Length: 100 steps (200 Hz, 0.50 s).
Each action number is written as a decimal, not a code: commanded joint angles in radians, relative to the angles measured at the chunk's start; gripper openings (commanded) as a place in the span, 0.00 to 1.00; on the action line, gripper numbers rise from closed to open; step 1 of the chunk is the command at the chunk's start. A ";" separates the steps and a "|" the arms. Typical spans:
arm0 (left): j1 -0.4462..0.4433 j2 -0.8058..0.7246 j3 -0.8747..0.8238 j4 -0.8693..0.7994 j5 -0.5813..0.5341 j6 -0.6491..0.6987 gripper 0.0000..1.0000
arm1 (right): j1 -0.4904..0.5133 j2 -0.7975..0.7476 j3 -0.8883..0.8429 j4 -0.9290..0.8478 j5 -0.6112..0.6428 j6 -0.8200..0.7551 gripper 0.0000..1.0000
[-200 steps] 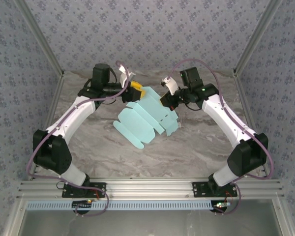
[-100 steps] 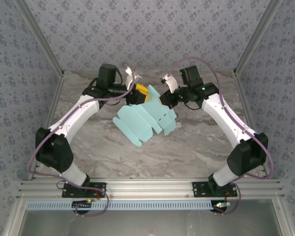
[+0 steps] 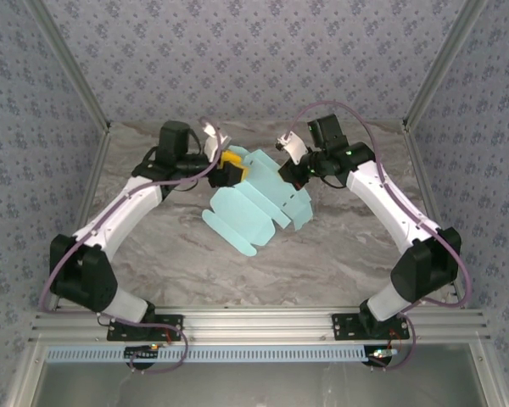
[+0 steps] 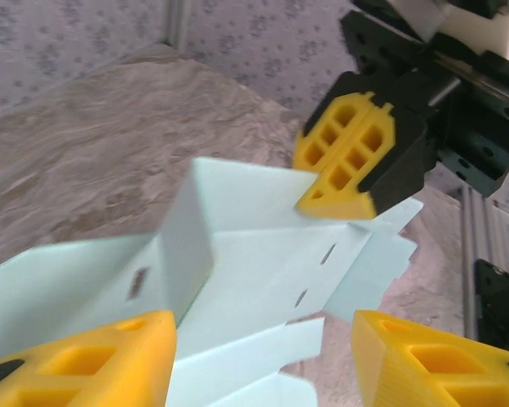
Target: Fold the paper box
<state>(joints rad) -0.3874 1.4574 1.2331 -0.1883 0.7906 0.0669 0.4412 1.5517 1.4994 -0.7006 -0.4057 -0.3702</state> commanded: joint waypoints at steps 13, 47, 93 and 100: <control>0.071 -0.151 -0.089 0.122 -0.160 -0.049 0.59 | 0.012 -0.054 -0.012 -0.027 0.082 -0.172 0.00; 0.153 -0.132 -0.112 0.130 -0.284 -0.043 0.61 | 0.054 -0.051 -0.012 -0.002 0.178 -0.264 0.00; 0.235 0.028 -0.040 0.036 -0.221 0.032 0.61 | 0.116 -0.044 -0.050 0.079 0.320 -0.403 0.00; 0.238 0.053 -0.031 0.015 -0.223 0.038 0.61 | 0.129 -0.044 -0.067 0.116 0.349 -0.417 0.00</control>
<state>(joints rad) -0.1619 1.4364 1.1404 -0.0959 0.5552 0.0563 0.5415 1.5215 1.4719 -0.6750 -0.1902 -0.6891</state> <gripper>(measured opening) 0.610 0.061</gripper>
